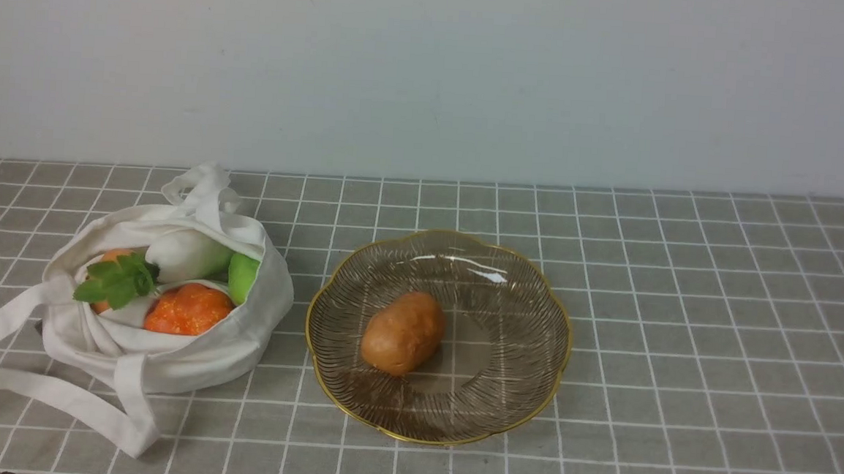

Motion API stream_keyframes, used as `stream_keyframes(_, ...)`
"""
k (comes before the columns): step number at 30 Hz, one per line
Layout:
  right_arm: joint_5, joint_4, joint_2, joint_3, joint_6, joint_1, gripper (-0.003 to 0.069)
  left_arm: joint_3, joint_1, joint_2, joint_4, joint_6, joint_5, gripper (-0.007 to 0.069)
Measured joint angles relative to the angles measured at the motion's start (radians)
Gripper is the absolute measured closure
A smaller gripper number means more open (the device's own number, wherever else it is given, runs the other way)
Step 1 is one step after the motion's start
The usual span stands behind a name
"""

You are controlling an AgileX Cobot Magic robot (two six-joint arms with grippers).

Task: Take vegetables from bag on grey coffee tablecloth place on plate.
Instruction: 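Reach the gripper into the cloth bag toward the vegetables inside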

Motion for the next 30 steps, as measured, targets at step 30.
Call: stream_keyframes(30, 0.0, 0.0, 0.0, 0.0, 0.0, 0.0, 0.0673, -0.34, 0.0, 0.108, -0.7, 0.108, -0.397, 0.0629)
